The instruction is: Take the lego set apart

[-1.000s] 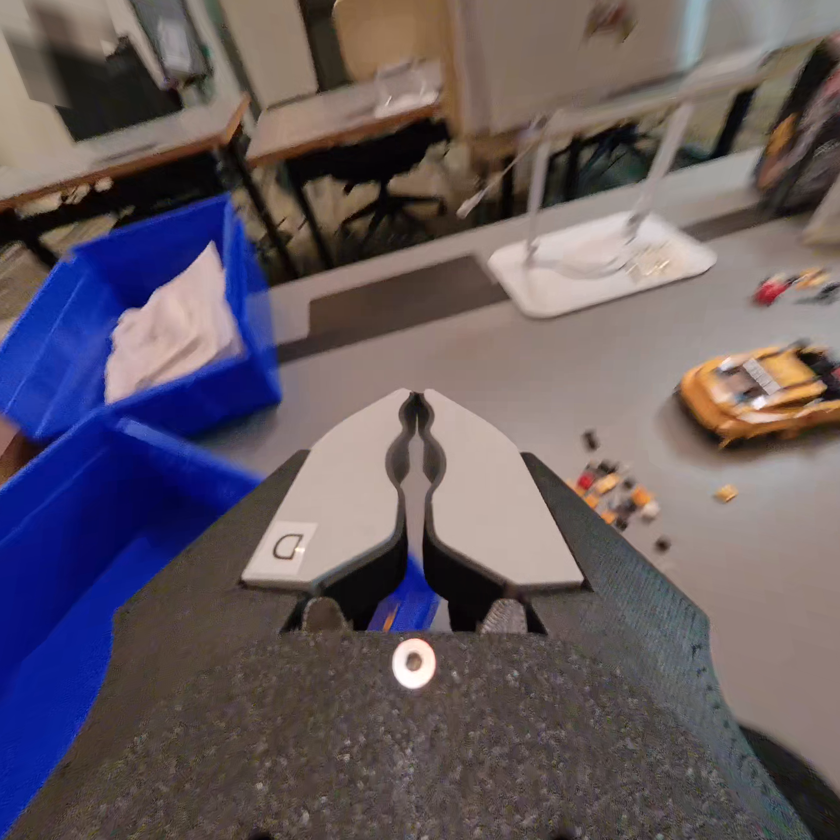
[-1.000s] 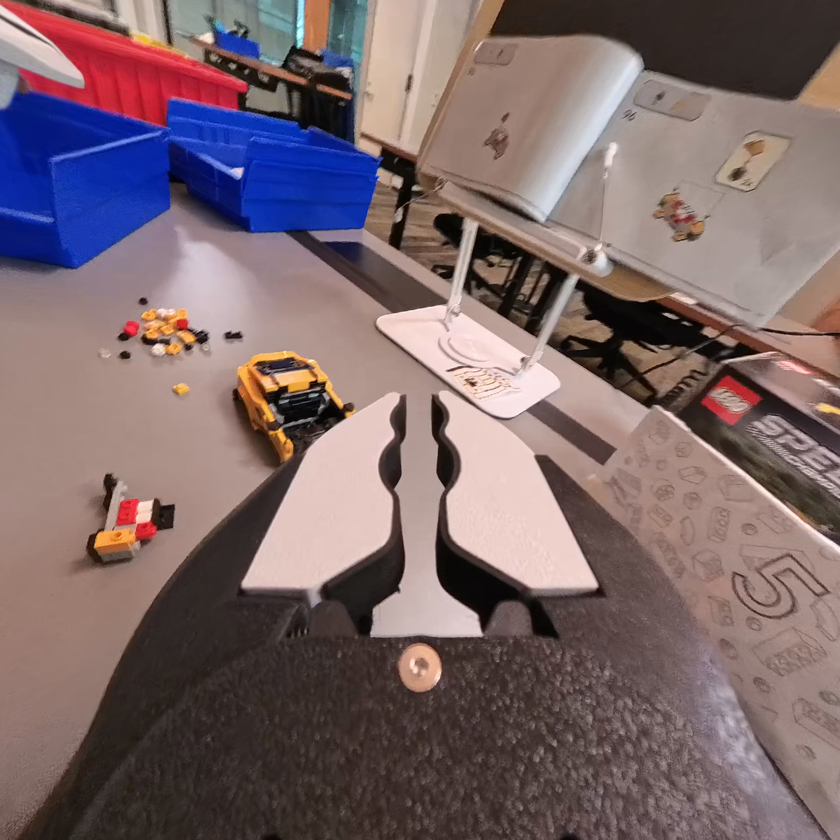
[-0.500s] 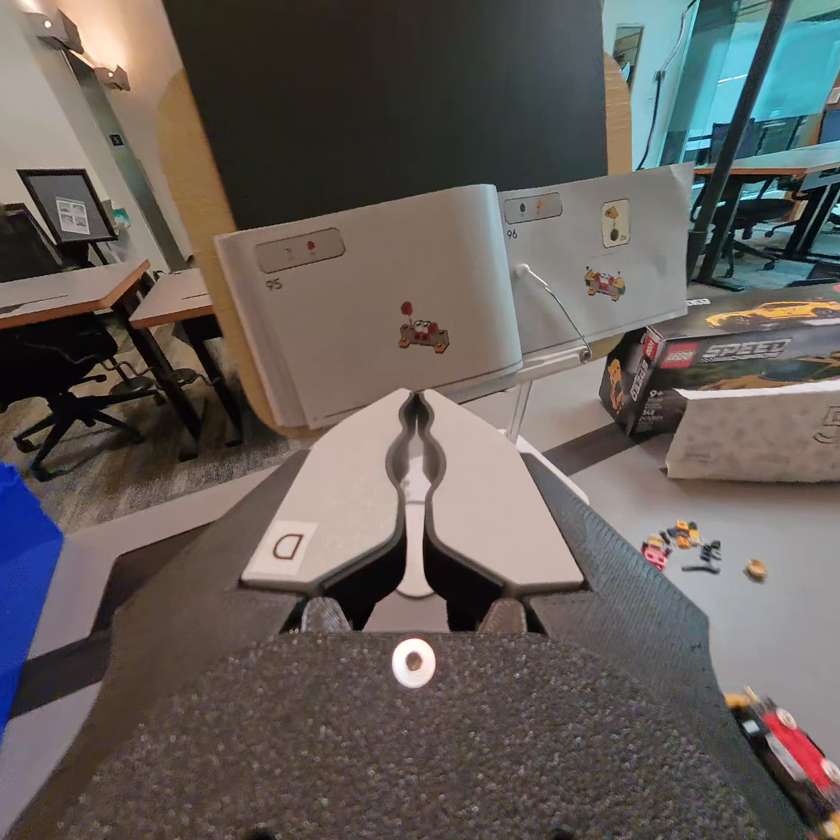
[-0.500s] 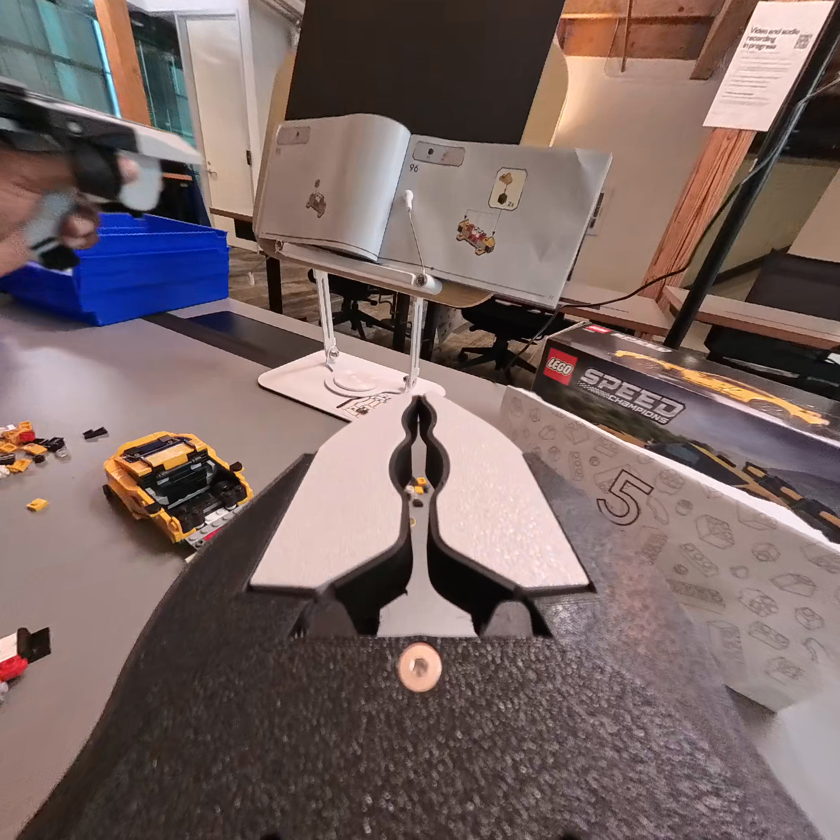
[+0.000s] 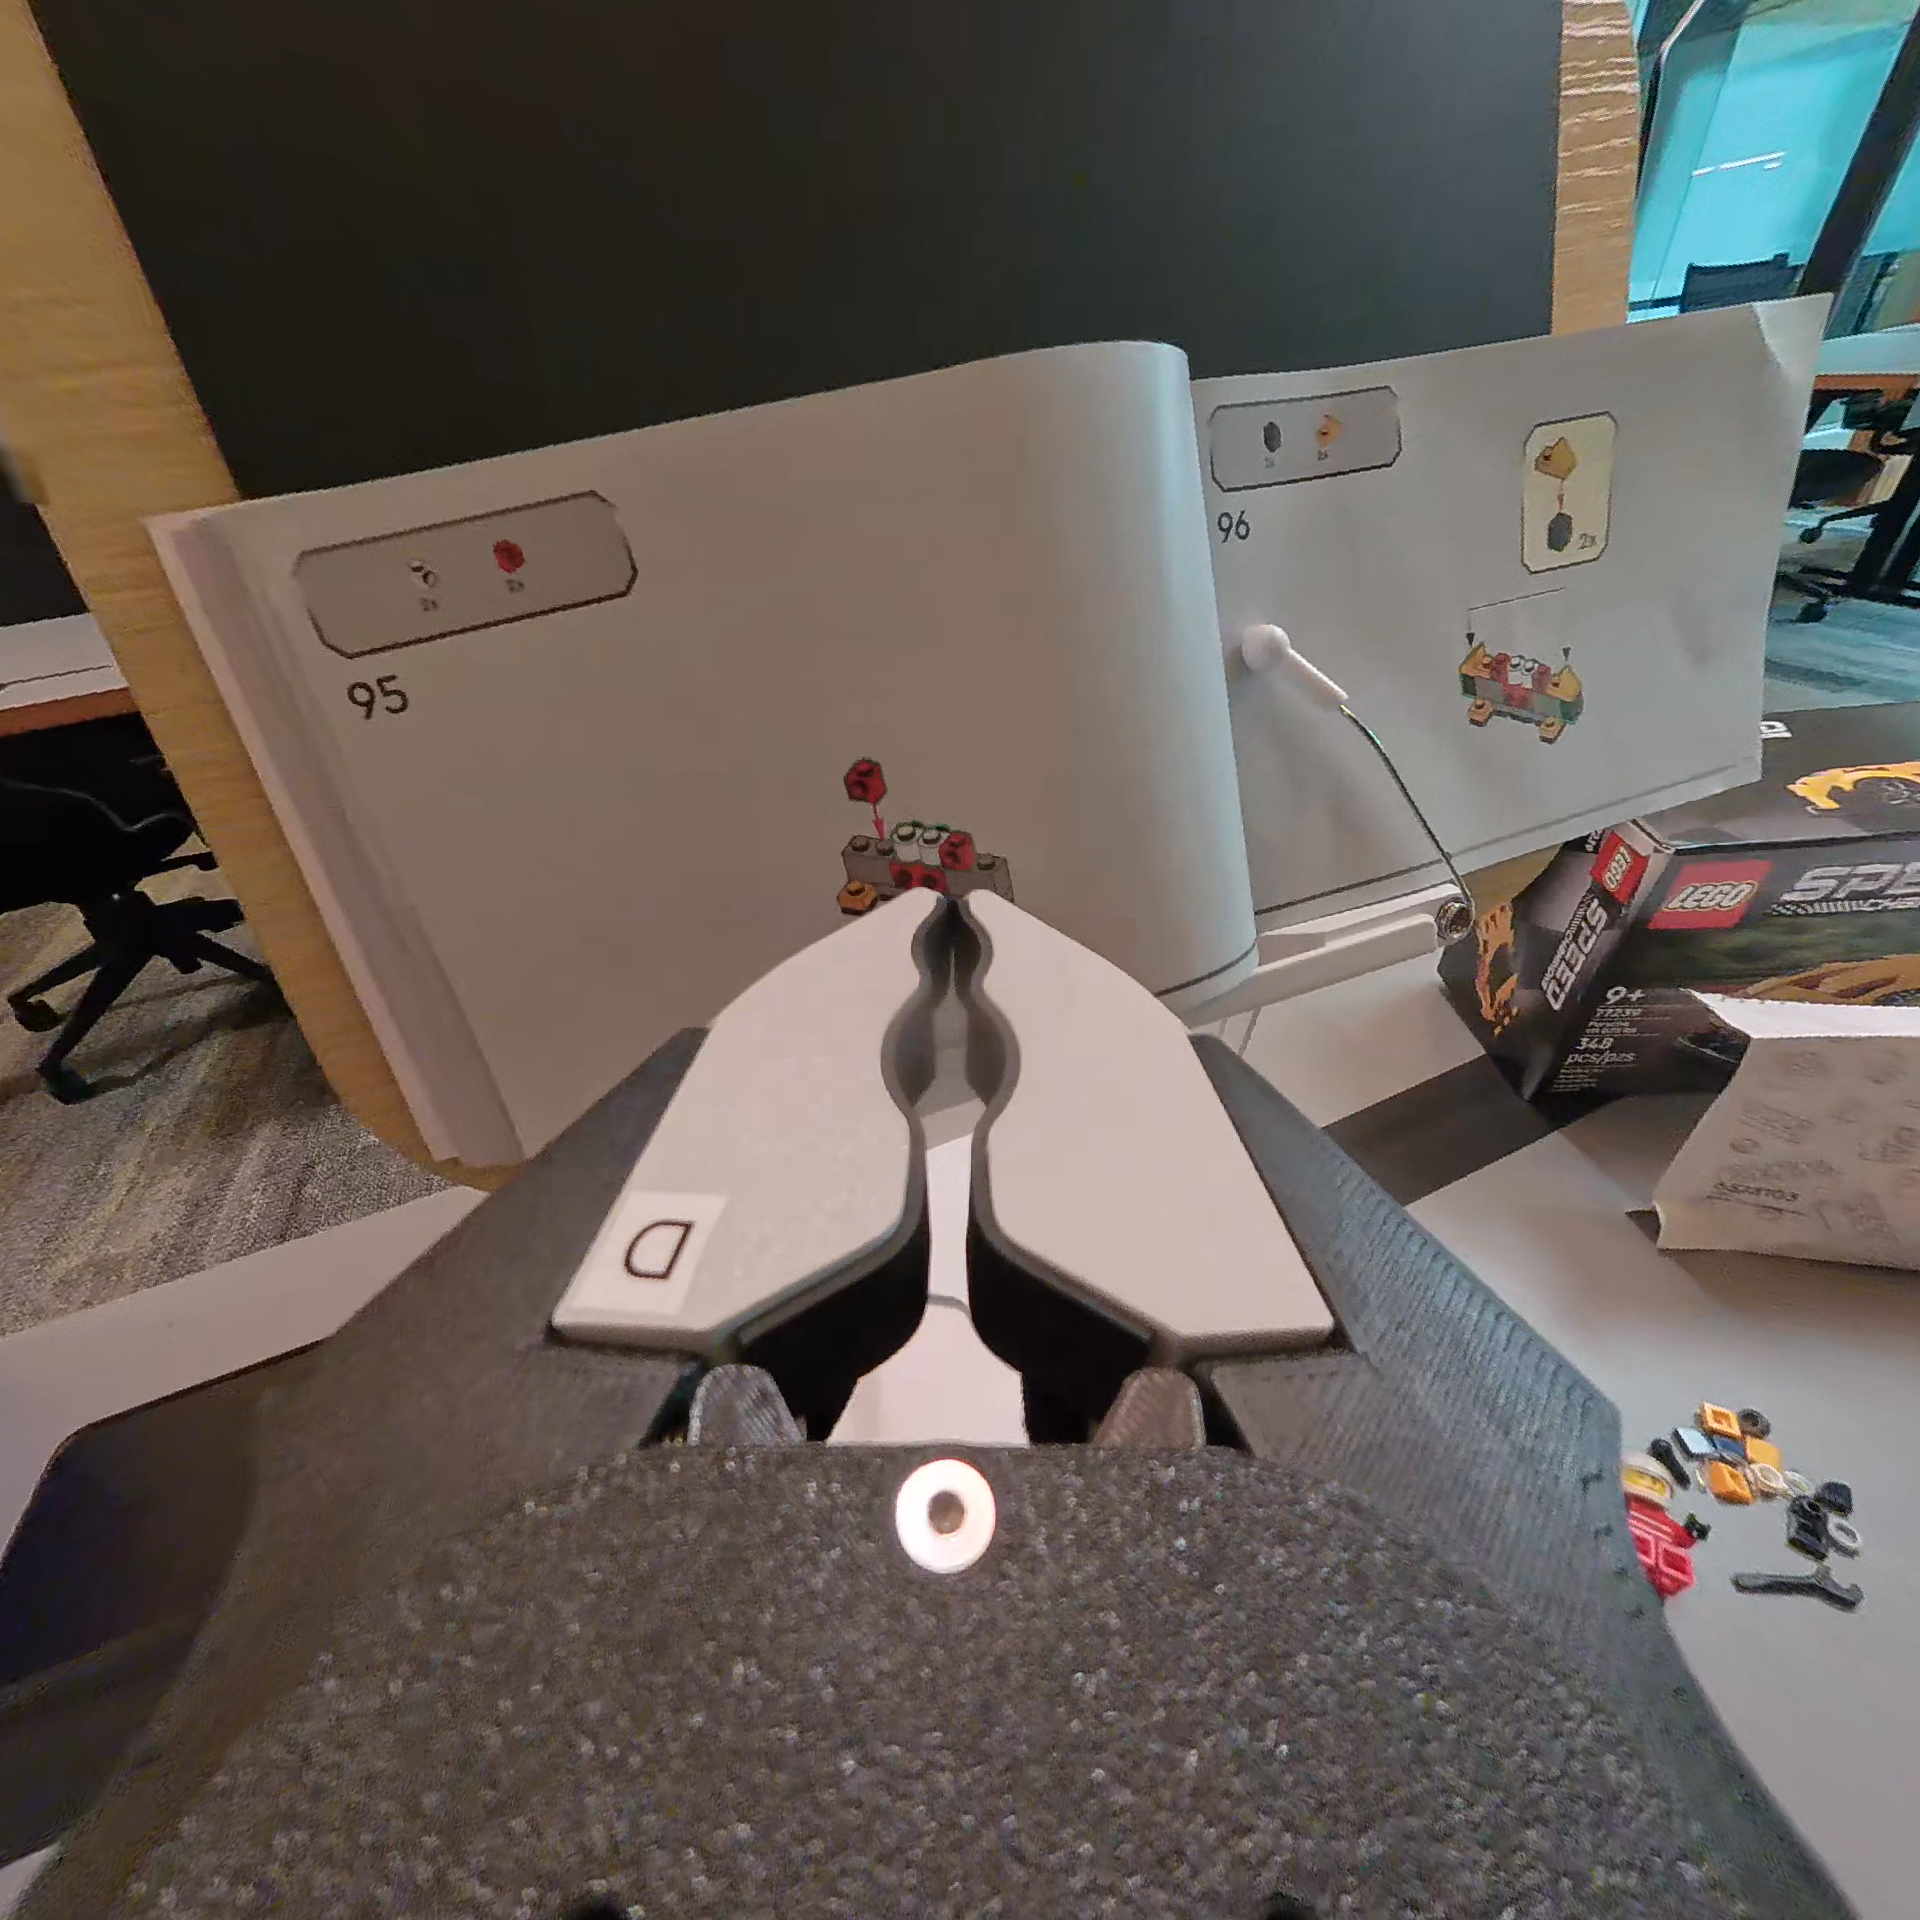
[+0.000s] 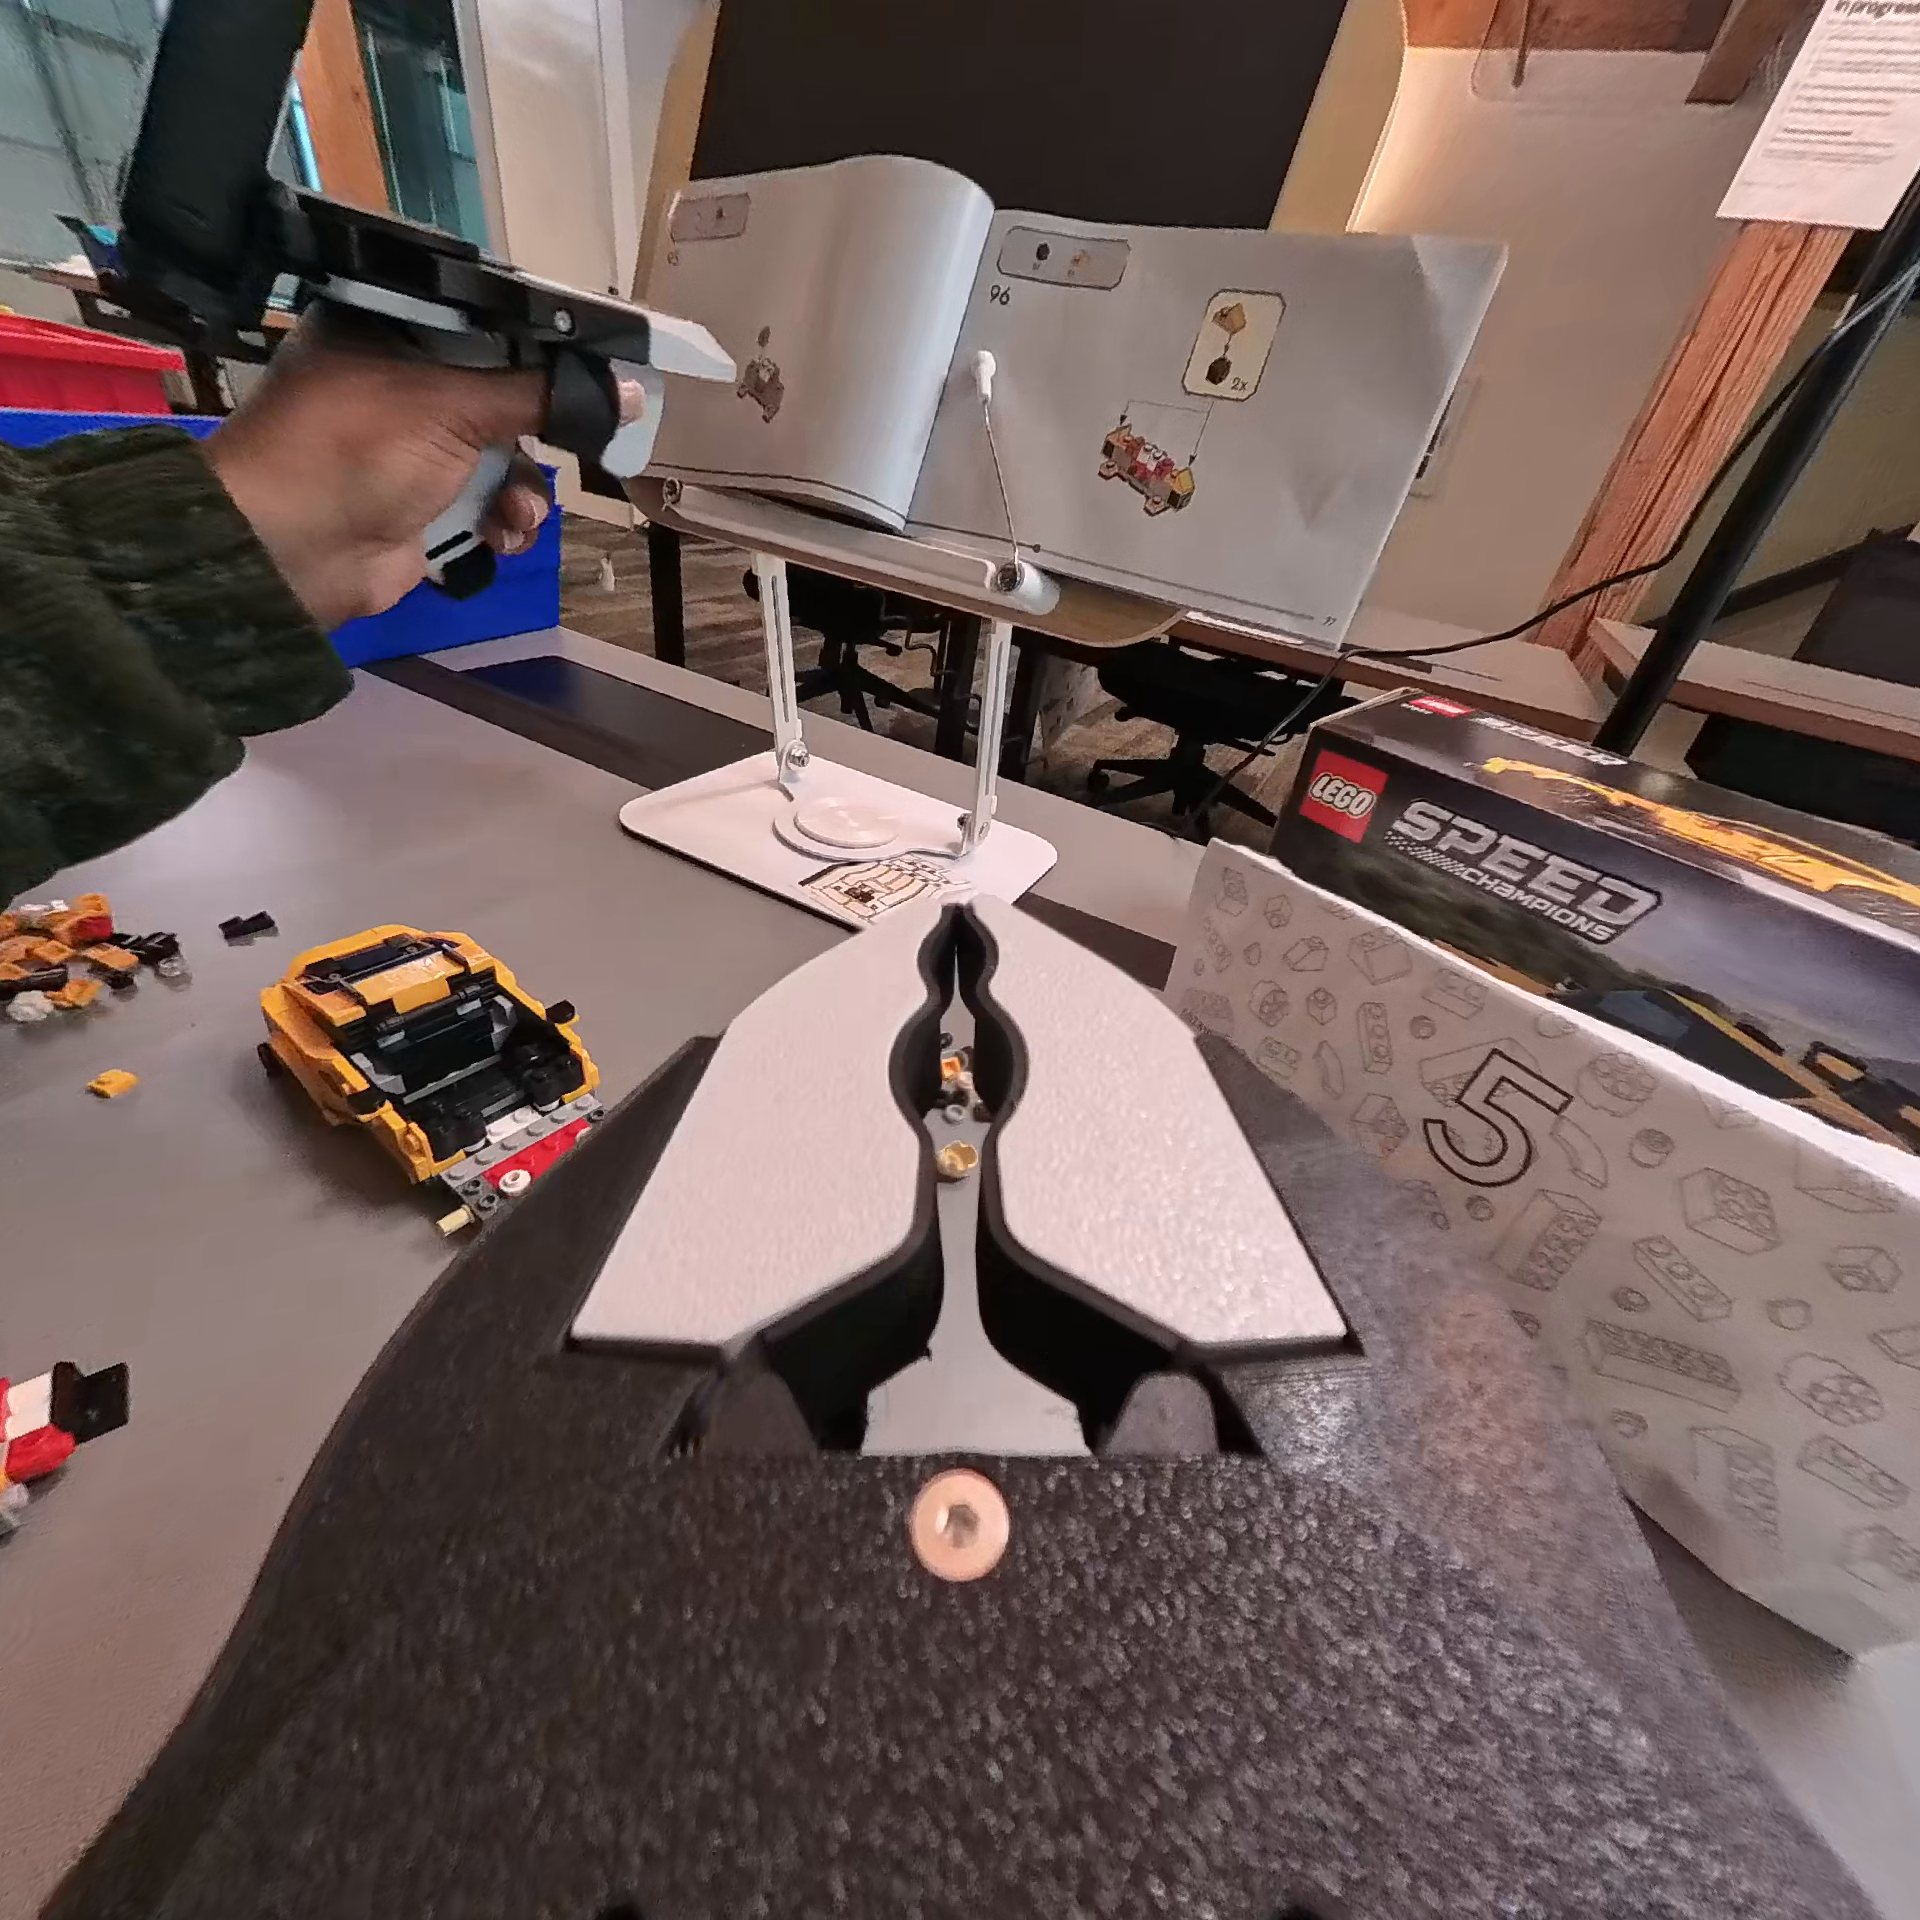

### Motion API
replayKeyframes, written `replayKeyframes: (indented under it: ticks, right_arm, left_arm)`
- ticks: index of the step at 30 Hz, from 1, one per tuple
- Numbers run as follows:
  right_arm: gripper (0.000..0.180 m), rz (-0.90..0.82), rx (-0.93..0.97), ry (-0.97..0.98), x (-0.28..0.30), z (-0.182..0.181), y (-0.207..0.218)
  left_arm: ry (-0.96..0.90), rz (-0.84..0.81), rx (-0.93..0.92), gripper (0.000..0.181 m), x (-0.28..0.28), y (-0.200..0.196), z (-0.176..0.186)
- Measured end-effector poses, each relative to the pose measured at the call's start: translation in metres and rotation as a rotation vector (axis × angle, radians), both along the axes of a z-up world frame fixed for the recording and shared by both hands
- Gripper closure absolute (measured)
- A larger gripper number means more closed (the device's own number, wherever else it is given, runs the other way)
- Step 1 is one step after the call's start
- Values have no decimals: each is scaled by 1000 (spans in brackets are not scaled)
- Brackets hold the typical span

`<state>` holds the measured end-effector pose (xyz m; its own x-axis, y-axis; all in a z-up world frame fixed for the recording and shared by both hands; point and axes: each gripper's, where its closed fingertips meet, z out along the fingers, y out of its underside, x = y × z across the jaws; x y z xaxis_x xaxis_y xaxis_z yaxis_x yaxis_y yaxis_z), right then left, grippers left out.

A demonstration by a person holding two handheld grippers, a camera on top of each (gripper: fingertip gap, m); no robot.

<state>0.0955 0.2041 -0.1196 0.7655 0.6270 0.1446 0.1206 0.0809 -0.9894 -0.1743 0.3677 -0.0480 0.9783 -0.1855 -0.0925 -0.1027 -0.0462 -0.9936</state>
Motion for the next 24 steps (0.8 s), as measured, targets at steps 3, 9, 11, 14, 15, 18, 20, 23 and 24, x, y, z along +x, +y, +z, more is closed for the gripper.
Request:
replayKeyframes:
  ticks: [3,9,11,14,15,18,20,23,24]
  right_arm:
    - [180,8,-4,-7,-2,-3,0]
    - [180,15,-9,-14,-3,-5,0]
    - [180,18,-16,-16,-4,-7,0]
    - [180,22,-19,-21,-5,-8,0]
    - [180,23,-21,-23,-6,-9,-1]
    - [180,29,-26,-28,-7,-10,-1]
    - [180,33,-25,-33,-7,-10,-2]
    - [180,59,-37,-51,-12,-13,-5]
    - [180,74,-46,-63,-15,-16,-6]
  left_arm:
    - [-8,4,3,181,-1,2,2]
    - [-22,47,17,181,-21,1,5]
    - [-31,63,24,181,-31,-2,8]
    - [-58,65,26,181,-40,-7,13]
    - [-67,59,30,181,-41,-10,16]
    - [-60,40,54,181,-38,-23,30]
    - [-53,22,63,181,-34,-32,38]
    - [-40,-9,86,181,-25,-47,50]
    - [-29,-17,92,181,-22,-51,54]
